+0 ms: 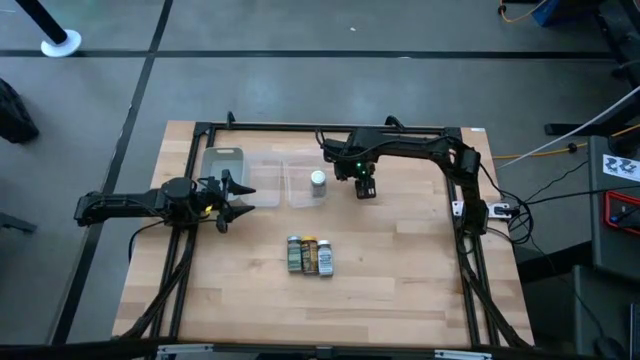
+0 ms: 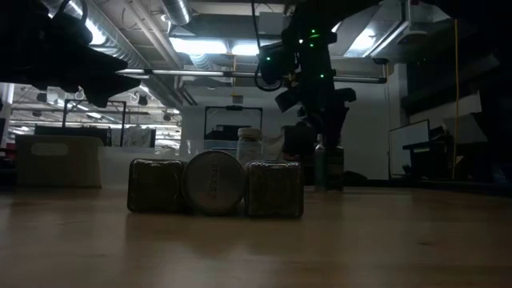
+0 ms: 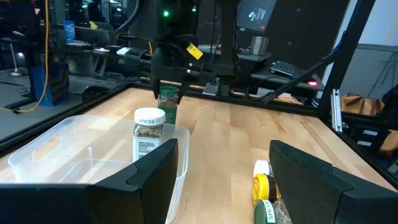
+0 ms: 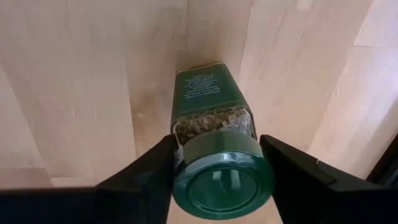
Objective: Sort spices by type
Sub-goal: Put the top green seasoning bottle into the left transparent bin
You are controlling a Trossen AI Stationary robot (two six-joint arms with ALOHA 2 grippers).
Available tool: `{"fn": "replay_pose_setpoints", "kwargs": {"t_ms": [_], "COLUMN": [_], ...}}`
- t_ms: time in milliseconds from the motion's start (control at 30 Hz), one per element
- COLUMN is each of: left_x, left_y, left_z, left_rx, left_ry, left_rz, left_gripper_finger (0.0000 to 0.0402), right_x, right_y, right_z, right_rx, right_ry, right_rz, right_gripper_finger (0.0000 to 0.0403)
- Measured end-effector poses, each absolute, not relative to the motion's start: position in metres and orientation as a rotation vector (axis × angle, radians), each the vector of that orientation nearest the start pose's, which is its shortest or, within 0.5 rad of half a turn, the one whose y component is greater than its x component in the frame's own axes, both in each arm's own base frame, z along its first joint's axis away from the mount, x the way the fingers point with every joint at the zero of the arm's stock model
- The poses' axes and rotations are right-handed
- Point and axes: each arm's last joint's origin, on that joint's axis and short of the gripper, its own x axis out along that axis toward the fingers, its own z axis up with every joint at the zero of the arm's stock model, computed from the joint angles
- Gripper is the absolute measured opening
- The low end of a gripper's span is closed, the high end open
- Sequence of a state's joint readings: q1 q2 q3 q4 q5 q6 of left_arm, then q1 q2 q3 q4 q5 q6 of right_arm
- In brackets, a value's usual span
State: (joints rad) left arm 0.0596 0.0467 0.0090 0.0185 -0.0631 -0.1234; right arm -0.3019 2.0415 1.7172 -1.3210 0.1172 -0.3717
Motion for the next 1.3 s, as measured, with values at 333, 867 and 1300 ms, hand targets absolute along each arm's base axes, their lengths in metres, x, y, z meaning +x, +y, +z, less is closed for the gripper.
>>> {"fn": "replay_pose_setpoints", "kwargs": {"t_ms": [333,867,1300], "left_x": [0.100,0.099,0.097], "left_y": [0.008,0.009,0.015], "left_z": [0.165,0.177,0.178], "left_rx": [-0.123,-0.076,-0.088], "left_ry": [0.011,-0.119,-0.129], "left_rz": [0.123,0.158,0.363], "left_gripper_finger": [0.0237,0.0237,0.0237], "right_x": [0.364,0.368,0.387], "right_y": [-0.116,-0.119,-0.122], "right_z": [0.230,0.321,0.373], "right_rx": [-0.124,-0.192,-0.220], "right_ry": [1.708,1.550,1.142], "right_rz": [-0.001,-0.092,-0.105], "right_gripper_finger": [0.0209,0.0211,0.0213]}}
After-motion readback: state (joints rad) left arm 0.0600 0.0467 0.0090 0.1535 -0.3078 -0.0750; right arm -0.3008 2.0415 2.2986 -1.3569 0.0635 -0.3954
